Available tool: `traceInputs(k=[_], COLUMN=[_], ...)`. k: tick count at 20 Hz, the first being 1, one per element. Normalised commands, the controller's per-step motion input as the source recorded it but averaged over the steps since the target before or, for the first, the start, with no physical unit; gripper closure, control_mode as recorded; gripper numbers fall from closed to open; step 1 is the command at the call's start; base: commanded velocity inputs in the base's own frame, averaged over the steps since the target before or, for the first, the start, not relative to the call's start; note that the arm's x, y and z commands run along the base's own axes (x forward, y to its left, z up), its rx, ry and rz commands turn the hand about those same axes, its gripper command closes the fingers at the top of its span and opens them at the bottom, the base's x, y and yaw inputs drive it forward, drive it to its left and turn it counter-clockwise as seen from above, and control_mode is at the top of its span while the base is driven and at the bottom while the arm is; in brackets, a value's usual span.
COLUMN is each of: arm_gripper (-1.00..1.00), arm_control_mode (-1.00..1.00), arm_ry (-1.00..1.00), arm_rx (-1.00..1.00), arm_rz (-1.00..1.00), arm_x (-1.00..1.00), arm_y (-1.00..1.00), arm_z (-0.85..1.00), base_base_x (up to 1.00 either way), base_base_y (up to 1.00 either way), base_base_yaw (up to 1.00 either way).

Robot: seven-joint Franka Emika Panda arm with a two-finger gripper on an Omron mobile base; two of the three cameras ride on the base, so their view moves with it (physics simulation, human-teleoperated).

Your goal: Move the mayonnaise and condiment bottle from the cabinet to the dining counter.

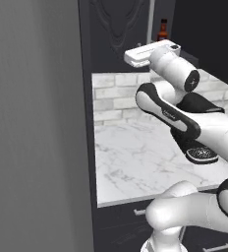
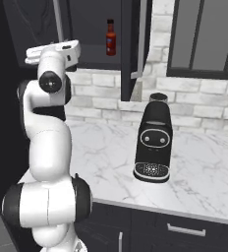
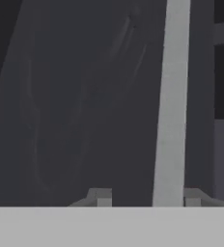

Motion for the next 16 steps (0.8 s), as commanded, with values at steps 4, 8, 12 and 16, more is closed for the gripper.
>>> traceInputs(k=[4,8,12,16], arm_gripper=[1.00,1.00,1.00,1.00], arm_control_mode=[-1.00,-1.00,-1.00,-1.00], arm_ry=[0.08,0.04,0.01,0.00], arm_rx=[-0.17,-0.15,-0.14,-0.14], arm_rz=[0.08,0.06,0.04,0.02], arm_x=[-0.79,-0.93,-0.99,-0.99], arm_y=[0.96,0.92,0.91,0.95], arm_z=[0.33,0.34,0.30,0.29], base_base_x=[0.00,0.00,0.00,0.00], base_base_y=[0.00,0.00,0.00,0.00], base_base_yaw=[0.00,0.00,0.00,0.00])
